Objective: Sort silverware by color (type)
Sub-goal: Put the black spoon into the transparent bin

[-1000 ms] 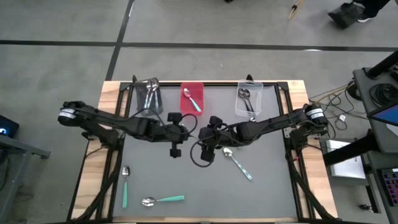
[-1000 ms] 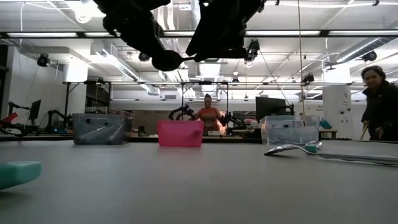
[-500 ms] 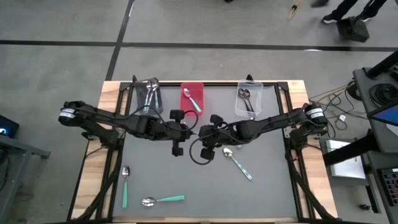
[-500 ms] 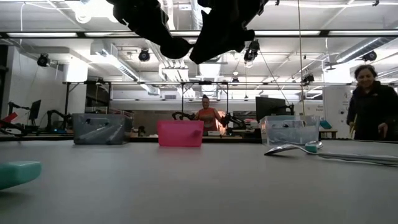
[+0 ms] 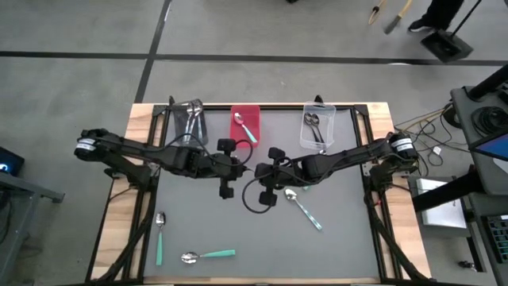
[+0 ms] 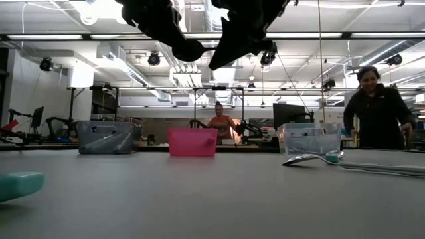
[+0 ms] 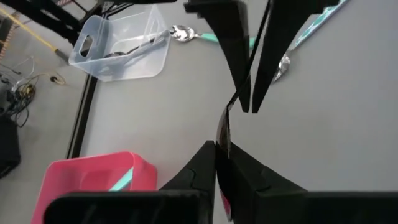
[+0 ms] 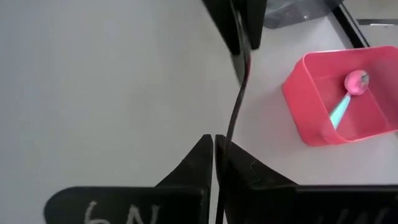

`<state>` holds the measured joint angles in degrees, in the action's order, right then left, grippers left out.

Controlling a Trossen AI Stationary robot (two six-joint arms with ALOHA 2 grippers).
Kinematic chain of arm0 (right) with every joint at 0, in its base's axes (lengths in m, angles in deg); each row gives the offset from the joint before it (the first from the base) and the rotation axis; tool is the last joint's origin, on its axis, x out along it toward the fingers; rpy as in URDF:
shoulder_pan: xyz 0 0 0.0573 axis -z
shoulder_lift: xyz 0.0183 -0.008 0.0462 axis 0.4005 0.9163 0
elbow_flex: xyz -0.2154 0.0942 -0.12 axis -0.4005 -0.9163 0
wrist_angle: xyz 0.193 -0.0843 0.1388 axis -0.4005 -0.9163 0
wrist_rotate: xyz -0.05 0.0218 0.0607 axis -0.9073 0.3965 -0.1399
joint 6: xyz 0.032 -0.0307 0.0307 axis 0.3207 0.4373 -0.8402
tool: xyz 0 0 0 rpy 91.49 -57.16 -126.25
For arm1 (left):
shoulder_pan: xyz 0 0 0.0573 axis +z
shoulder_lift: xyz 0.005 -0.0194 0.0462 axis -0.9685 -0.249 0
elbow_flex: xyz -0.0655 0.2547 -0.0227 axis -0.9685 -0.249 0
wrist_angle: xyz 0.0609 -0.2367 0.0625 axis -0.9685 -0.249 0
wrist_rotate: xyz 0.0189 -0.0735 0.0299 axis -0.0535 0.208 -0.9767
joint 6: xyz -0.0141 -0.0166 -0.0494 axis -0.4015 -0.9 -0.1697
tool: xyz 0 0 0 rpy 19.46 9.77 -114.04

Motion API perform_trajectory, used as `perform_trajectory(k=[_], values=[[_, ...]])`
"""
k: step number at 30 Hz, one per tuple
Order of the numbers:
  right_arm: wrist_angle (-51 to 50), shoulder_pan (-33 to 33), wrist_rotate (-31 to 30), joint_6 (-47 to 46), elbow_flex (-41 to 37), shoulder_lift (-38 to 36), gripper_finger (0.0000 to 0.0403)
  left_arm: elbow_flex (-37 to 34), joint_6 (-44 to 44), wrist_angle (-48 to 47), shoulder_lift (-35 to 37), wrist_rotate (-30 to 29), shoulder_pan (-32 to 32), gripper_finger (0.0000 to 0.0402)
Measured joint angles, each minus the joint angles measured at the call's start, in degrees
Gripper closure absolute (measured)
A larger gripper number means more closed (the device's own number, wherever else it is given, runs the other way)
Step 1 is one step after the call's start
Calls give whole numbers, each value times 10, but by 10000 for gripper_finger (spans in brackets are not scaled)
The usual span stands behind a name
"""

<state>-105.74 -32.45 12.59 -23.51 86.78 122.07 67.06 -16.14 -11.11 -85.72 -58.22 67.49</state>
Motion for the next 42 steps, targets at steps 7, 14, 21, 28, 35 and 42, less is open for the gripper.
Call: perform_trajectory(k=[7, 14, 21, 28, 35, 42], values=[[0, 0, 3, 9, -4, -9, 395, 2, 19, 0, 3, 0, 0, 347], [16, 0, 3, 11, -8, -21, 395, 2, 19, -1, 9, -11, 0, 326], [92, 0, -2, 18, -73, -39, 395, 2, 28, -8, 64, -47, 0, 324], [315, 0, -2, 32, -202, -97, 395, -17, 30, -1, 149, -48, 0, 324], [693, 1, -9, 119, -345, -112, 395, -142, 21, 223, 233, -41, 1, 324], [913, 0, -19, 188, -390, -93, 395, -301, 13, 537, 262, 7, 1, 324]])
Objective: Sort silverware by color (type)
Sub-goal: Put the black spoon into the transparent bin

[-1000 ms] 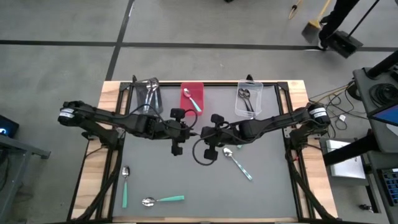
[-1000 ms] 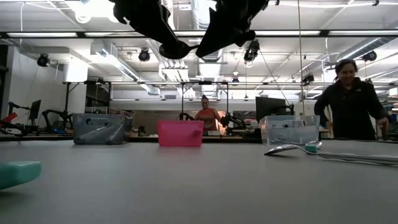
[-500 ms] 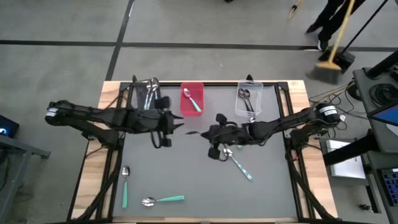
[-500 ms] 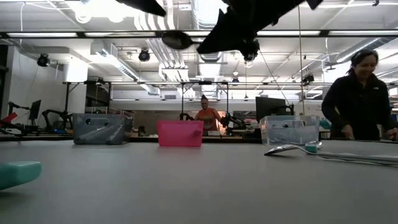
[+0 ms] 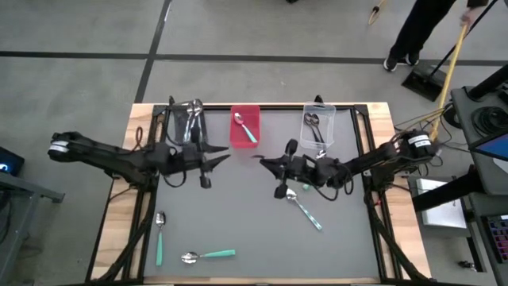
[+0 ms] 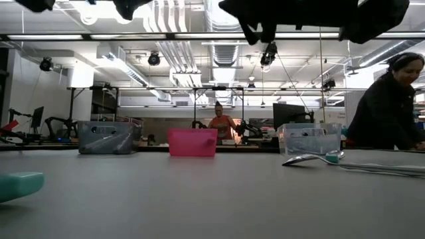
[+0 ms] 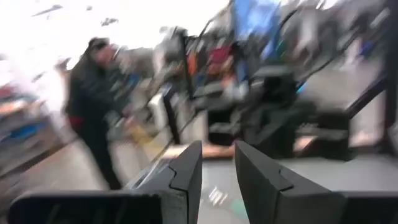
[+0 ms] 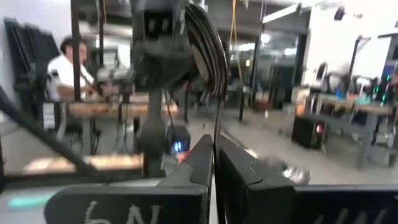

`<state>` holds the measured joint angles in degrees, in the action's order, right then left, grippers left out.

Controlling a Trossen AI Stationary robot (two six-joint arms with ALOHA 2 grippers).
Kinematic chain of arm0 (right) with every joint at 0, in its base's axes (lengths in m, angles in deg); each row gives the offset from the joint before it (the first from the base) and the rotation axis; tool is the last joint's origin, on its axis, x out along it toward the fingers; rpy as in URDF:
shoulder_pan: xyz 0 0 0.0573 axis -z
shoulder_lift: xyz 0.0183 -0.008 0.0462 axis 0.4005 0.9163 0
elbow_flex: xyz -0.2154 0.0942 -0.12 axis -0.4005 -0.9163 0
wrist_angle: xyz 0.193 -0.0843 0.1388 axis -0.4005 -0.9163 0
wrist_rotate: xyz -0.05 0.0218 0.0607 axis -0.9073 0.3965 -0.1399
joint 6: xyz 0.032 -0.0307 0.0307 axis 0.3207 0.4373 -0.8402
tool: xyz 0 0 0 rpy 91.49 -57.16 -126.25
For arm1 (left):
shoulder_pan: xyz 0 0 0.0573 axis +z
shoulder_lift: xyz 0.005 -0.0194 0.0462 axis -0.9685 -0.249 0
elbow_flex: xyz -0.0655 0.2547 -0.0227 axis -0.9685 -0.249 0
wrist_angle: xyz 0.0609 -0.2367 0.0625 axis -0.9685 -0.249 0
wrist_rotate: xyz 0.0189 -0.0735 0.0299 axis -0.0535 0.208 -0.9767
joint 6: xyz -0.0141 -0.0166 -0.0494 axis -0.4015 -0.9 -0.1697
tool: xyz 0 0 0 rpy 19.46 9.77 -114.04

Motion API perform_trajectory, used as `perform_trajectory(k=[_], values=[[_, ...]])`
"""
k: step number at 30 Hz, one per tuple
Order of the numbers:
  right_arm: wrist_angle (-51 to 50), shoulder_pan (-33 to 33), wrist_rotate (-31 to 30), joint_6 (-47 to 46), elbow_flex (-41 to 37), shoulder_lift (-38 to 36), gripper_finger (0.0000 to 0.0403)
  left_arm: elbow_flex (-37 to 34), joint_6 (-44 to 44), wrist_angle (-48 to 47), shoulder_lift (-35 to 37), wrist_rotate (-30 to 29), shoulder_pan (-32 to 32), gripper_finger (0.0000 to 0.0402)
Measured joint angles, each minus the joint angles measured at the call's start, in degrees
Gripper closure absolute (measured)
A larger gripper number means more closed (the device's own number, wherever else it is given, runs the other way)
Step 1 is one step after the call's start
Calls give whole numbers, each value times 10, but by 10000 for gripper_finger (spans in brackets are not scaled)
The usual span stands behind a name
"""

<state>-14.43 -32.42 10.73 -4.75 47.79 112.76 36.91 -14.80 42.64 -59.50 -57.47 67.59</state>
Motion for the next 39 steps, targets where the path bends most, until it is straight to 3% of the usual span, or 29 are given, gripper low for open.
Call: perform_trajectory(k=[5, 12, 19, 26, 32, 35, 39], values=[[51, 0, 3, 27, 10, 15, 395, -48, -22, 168, -35, 62, -1, 306], [56, 0, 6, 18, 36, 33, 395, -34, -26, 253, -112, 73, 0, 251], [51, 0, 6, 13, 39, 40, 395, 40, -11, 247, -189, 73, 2, 231], [21, 0, 6, -9, 39, 37, 395, 69, -2, 113, -190, 73, 3, 230], [-7, 0, 6, -15, 39, 25, 395, 39, -20, 22, -155, 73, 3, 230], [-30, 0, 6, -31, 40, 8, 395, 11, -33, 24, -143, 95, 6, 230], [-43, 0, 10, -35, 46, 4, 395, -14, -57, 97, -170, 118, 12, 230]])
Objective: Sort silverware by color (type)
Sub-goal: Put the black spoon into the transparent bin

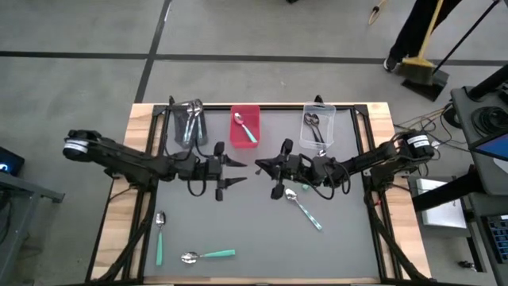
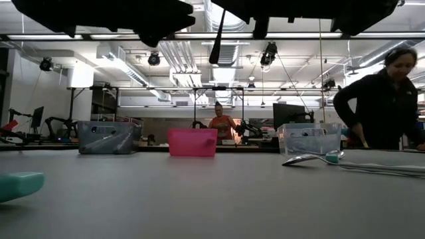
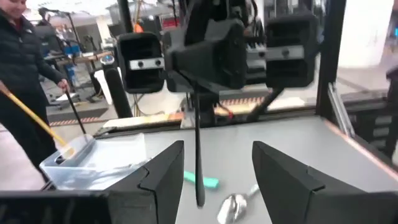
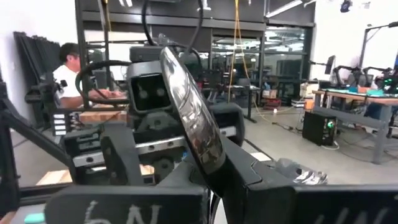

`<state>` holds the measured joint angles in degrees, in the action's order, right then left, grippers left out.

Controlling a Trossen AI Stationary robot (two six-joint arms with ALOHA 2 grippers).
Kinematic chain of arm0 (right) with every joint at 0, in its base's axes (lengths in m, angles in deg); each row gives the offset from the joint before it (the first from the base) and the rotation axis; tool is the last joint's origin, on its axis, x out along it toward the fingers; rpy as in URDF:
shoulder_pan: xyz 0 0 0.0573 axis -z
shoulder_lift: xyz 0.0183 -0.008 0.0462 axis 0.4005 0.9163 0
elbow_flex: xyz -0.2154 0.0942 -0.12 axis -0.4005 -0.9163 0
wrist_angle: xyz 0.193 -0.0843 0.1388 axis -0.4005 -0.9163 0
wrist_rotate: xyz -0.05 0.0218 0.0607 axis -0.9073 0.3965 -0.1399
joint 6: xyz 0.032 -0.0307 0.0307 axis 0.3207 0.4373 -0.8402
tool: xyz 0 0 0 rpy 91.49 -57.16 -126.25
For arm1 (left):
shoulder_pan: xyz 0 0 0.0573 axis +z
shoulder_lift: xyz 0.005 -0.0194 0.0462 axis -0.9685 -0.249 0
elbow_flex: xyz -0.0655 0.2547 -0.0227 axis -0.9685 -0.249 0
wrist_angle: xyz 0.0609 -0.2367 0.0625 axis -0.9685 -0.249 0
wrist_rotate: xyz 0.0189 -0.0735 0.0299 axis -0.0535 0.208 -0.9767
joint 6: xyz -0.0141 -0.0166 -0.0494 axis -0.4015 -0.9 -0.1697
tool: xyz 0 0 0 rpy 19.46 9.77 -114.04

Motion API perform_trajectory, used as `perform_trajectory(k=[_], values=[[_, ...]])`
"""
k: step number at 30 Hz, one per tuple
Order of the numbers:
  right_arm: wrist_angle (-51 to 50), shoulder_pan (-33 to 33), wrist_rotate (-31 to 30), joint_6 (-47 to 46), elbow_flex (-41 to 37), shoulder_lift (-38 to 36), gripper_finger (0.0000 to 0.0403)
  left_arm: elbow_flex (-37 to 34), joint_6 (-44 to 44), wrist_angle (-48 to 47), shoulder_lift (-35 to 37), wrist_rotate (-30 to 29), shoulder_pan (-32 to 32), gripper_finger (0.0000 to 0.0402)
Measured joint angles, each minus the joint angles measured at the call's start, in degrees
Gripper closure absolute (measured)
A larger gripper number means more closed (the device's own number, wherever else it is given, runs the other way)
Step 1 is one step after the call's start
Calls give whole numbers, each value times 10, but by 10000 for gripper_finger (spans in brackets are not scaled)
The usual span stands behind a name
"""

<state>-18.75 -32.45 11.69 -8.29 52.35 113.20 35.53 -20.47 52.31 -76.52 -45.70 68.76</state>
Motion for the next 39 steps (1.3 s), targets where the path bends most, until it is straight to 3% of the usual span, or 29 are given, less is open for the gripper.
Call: perform_trajectory(k=[5, 15, 19, 25, 33, 39], values=[[-2, 0, 25, -1, 10, 1, 395, 2, -12, 78, -73, 0, 7, 230], [-62, 0, 24, -2, 40, 2, 395, 23, -36, 124, -164, 13, 13, 243], [-66, 0, 24, 0, 46, 2, 395, 25, -41, 134, -173, 9, 13, 276], [-72, 0, 23, 3, 46, 2, 394, 18, -43, 141, -161, 3, 13, 388], [-67, 0, 2, -6, 47, 2, 387, 20, -43, 149, -157, -35, 10, 400], [-73, 0, -10, -7, 47, 1, 336, 22, -43, 178, -156, -53, 10, 401]])
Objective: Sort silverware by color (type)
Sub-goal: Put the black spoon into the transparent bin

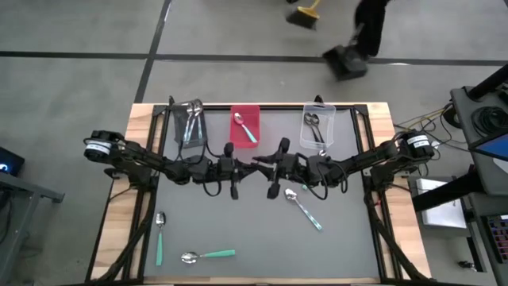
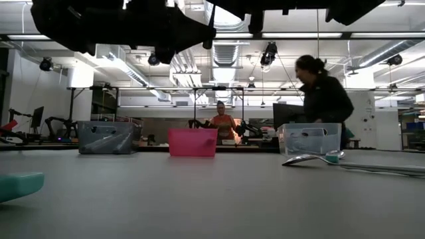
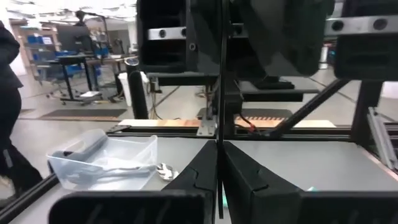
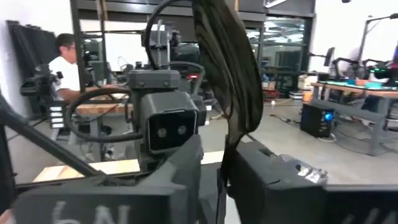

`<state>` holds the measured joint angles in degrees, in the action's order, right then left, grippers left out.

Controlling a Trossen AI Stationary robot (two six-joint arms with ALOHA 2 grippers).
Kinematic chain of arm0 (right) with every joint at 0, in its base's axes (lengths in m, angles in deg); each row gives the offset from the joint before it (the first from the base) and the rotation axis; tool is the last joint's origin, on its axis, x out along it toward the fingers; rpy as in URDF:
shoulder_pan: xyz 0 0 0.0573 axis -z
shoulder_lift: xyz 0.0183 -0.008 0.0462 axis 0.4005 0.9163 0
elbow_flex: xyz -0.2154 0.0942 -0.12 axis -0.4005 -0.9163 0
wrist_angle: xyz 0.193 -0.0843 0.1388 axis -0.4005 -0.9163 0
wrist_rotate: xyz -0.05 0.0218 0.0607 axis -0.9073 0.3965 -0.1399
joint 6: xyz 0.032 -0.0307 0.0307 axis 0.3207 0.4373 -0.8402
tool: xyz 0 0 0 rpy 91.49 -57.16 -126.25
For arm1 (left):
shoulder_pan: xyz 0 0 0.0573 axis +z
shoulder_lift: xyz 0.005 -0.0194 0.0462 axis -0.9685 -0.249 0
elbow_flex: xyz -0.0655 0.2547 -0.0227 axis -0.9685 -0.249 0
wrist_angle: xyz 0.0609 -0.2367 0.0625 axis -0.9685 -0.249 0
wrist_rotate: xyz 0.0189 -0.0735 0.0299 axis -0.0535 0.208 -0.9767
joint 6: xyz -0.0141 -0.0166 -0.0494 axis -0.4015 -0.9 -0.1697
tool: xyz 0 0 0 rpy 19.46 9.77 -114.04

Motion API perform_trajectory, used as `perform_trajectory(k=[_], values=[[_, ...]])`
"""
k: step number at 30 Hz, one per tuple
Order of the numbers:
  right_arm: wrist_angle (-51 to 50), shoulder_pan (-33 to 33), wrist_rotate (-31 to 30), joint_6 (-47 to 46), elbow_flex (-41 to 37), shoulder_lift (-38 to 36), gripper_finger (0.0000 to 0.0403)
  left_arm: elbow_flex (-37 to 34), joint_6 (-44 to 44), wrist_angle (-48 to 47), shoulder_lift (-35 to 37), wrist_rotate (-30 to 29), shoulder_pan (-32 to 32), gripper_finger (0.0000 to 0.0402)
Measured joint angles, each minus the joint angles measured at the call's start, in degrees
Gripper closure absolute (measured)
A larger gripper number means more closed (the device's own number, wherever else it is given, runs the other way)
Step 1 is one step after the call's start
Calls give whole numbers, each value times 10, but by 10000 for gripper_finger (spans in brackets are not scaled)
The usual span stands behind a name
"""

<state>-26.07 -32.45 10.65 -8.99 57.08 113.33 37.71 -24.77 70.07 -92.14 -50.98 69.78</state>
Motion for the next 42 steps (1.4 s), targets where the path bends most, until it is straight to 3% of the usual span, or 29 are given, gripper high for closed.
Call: perform_trajectory(k=[3, 9, 17, 26, 42], values=[[2, 0, -25, 2, 0, 0, 299, -1, 0, 6, 0, -20, 0, 401], [0, 0, -104, 14, 0, -7, 236, -1, 12, 10, 1, -118, -1, 402], [0, -4, -180, 10, 1, -7, 212, 2, 43, 16, 4, -241, -1, 402], [2, -8, -209, 79, 50, -2, 223, 40, 89, 18, -7, -256, -1, 402], [-54, -6, -229, 80, 116, 2, 216, 45, 90, 21, -8, -268, -1, 402]])
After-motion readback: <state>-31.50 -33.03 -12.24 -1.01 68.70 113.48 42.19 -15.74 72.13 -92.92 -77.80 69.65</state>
